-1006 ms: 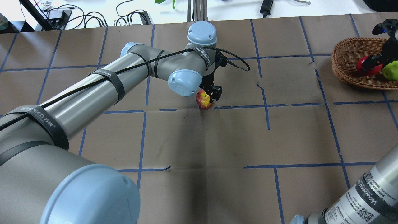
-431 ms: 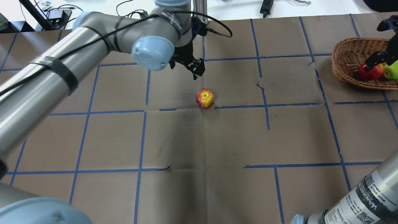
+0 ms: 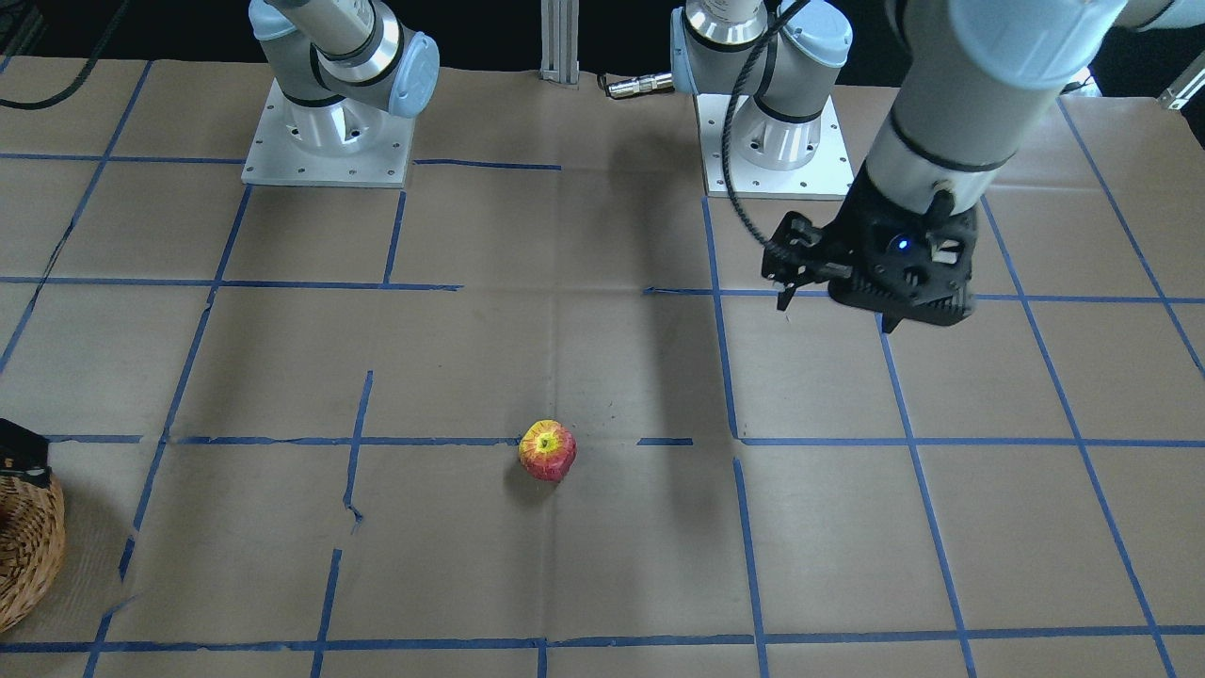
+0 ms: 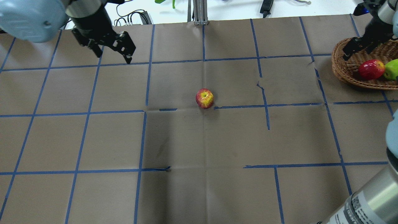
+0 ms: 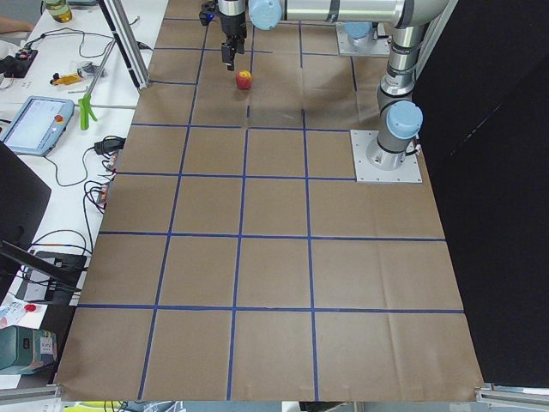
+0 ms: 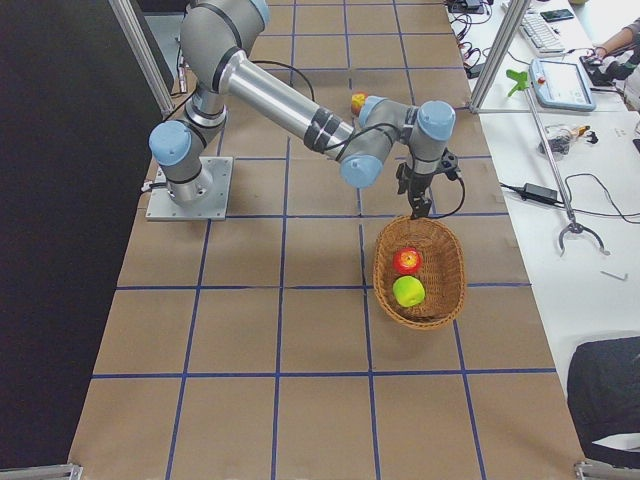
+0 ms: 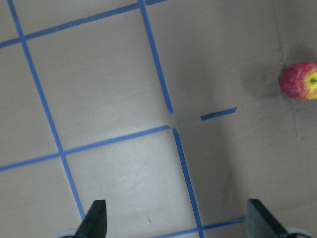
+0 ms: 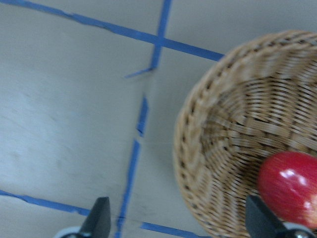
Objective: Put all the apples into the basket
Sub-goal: 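Open left gripper over red-yellow apple while right releases red apple, then lower the right gripper onto the red-yellow apple and grasp it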
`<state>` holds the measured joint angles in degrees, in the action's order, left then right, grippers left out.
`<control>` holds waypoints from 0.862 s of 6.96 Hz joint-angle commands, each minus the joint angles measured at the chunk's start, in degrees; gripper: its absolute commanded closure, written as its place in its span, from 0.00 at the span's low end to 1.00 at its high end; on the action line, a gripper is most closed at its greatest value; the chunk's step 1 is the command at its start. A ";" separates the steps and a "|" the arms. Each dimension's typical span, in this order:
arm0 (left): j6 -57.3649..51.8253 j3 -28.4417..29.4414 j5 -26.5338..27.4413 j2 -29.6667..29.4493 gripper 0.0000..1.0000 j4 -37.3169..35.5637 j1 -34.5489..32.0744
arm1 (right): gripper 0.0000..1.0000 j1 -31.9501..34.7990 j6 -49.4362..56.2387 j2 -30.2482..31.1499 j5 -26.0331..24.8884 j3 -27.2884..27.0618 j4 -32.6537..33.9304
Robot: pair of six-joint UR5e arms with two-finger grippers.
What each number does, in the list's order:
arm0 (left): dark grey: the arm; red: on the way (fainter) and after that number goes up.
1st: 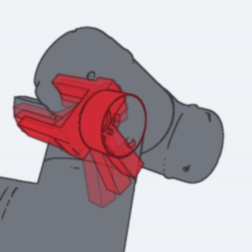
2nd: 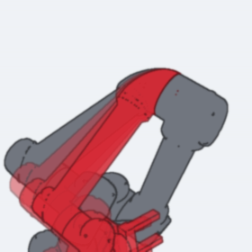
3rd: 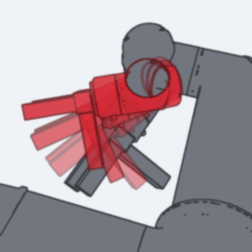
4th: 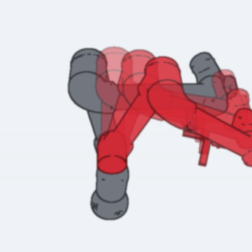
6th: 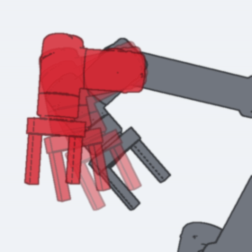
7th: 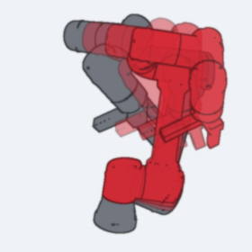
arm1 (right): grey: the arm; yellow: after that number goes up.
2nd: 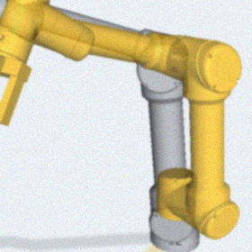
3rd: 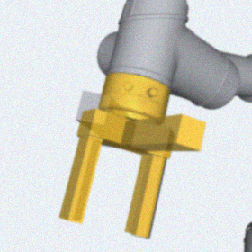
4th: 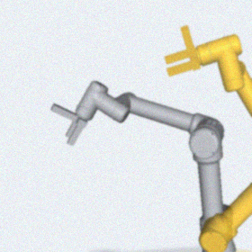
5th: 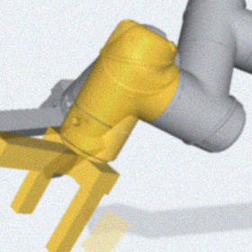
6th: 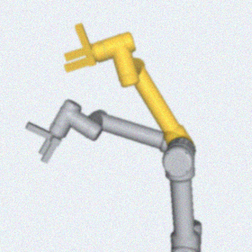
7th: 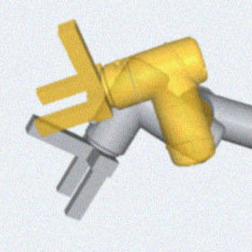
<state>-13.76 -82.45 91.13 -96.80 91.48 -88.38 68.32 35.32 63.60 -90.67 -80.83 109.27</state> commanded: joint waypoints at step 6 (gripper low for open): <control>9.98 -9.59 -0.43 10.86 0.02 1.77 2.34 | 0.04 37.64 -62.85 -3.55 0.50 -0.74 6.56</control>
<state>-3.76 -93.94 90.68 -84.73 93.39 -86.04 101.32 -20.19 62.45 -90.24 -81.56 114.07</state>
